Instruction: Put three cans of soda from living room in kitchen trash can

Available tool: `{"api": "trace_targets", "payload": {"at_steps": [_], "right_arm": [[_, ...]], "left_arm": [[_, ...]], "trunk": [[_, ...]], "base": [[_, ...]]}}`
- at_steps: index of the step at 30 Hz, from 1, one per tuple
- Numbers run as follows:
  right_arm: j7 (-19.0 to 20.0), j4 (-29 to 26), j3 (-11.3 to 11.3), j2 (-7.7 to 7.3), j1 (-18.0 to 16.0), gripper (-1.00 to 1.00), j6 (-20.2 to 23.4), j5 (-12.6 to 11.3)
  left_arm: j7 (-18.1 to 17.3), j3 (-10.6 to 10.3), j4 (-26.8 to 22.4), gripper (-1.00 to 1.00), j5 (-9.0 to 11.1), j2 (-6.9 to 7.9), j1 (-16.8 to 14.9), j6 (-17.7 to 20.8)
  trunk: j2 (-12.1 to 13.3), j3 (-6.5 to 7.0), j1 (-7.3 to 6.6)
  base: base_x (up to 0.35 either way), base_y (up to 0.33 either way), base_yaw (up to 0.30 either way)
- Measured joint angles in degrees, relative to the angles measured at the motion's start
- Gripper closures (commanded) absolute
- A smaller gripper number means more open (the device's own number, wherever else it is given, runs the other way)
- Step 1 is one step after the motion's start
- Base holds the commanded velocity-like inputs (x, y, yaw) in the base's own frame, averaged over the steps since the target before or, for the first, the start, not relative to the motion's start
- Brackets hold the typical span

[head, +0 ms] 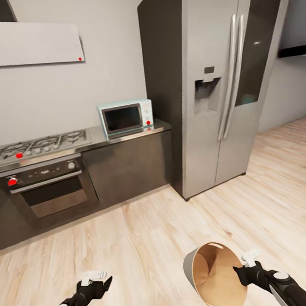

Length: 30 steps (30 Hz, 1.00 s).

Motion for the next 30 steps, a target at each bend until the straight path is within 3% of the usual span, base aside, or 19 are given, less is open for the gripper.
{"api": "trace_targets", "payload": {"at_steps": [10, 22, 30], "right_arm": [[0.0, 0.3, 0.0, 0.0, 0.0, 1.0, 0.0, 0.1], [0.4, 0.6, -0.3, -1.11, 1.4, 1.0, -0.2, 0.1], [0.4, 0.5, -0.2, -1.08, 2.2, 1.0, -0.3, 0.1]], "left_arm": [[0.0, 0.0, 0.0, -1.0, 0.0, 0.0, 0.0, 0.0], [0.1, 0.0, 0.1, -1.0, 0.0, 0.0, 0.0, 0.1], [0.2, 0.1, 0.2, -1.0, 0.0, 0.0, 0.0, 0.0]], "trunk": [[0.0, 0.0, 0.0], [0.0, 0.0, 0.0], [0.0, 0.0, 0.0]], "base": [[0.0, 0.0, -0.25], [0.0, 0.0, -0.245], [0.0, 0.0, -0.138]]}}
